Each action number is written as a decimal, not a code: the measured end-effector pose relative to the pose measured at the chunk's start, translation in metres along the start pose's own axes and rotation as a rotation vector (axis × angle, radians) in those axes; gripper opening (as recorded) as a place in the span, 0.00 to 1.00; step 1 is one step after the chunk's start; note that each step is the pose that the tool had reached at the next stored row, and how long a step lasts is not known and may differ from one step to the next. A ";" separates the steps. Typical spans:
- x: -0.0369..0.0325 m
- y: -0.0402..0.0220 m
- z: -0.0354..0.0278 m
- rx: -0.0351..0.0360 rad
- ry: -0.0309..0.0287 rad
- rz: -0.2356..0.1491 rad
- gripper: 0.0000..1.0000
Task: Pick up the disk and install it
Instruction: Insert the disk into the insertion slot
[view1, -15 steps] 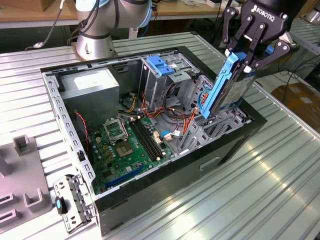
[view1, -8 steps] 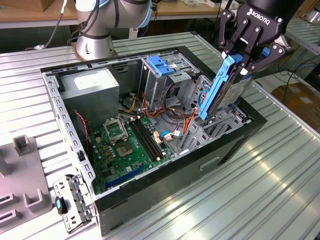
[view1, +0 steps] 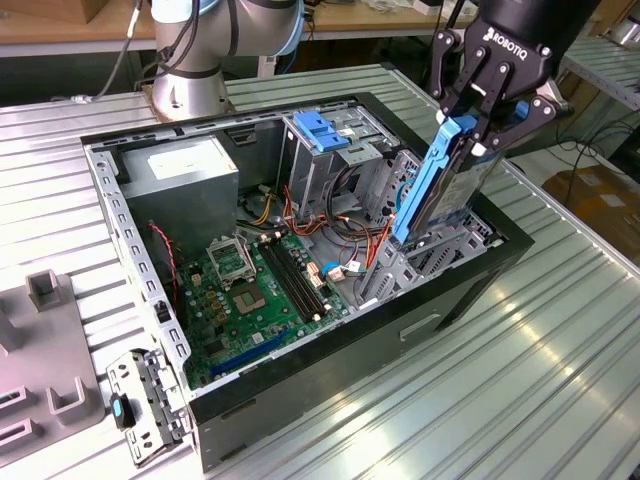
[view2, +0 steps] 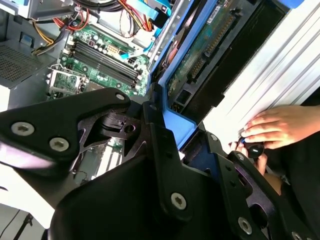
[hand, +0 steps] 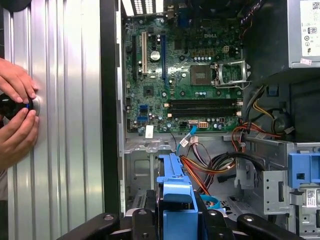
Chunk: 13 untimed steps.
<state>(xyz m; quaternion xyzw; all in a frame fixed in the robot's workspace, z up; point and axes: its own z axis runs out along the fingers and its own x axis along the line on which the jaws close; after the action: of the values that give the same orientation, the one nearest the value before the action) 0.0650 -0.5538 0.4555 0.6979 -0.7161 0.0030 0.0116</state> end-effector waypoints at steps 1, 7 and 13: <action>0.0000 0.0001 0.0013 0.0000 0.0000 0.000 0.37; -0.0001 0.0007 0.0068 0.0000 0.0001 0.000 0.37; -0.0001 0.0007 0.0099 0.0000 0.0002 0.000 0.37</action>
<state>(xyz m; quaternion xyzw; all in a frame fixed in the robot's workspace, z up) 0.0642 -0.5538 0.4456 0.6979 -0.7161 0.0030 0.0117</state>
